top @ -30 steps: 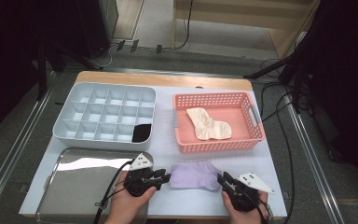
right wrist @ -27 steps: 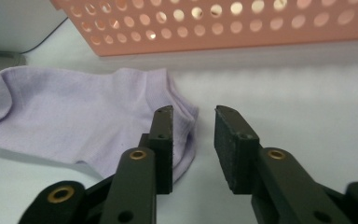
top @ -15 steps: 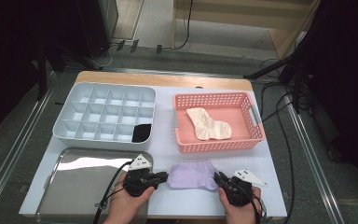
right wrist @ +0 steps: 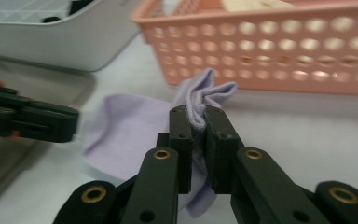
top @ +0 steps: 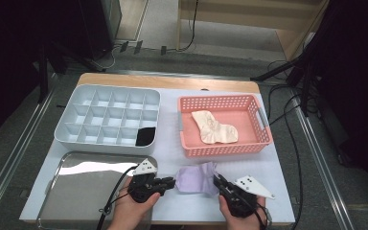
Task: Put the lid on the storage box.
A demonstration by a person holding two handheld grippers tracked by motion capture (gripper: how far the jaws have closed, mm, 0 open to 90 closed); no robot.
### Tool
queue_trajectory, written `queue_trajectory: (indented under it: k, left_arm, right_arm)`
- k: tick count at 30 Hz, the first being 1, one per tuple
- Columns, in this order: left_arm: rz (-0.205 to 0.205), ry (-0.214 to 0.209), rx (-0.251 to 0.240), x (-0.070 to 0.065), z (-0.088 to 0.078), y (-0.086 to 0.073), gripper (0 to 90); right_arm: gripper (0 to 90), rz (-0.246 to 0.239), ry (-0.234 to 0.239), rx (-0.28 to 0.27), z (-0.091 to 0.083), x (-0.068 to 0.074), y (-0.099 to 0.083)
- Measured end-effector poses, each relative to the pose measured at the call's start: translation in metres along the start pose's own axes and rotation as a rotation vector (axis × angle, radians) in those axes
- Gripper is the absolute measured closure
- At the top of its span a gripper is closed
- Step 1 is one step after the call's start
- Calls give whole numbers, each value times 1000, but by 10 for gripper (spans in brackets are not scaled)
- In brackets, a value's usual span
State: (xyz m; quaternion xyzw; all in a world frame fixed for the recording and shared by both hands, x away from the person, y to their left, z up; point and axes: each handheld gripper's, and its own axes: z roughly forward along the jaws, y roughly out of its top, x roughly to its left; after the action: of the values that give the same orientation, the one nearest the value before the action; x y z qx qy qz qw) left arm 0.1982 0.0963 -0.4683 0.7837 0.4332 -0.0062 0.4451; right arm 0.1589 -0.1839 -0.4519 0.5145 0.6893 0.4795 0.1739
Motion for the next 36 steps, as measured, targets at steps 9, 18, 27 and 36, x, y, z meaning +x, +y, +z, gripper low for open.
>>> queue_trajectory:
  k: [9, 18, 27, 36]
  left_arm:
    - [-27, 0, -33, 9, -13, -1, 760]
    - [-43, 3, -48, 12, -15, -1, 732]
    - [-36, -8, -59, 4, -9, 3, 616]
    - [-57, -20, -63, -5, 3, 8, 468]
  right_arm:
    - [824, -105, 81, 62, 39, 53, -7]
    - [661, -92, 158, 20, 24, 46, -9]
    - [632, 24, 17, 75, 23, 8, -24]
    - [723, 57, 6, 127, 41, 17, -33]
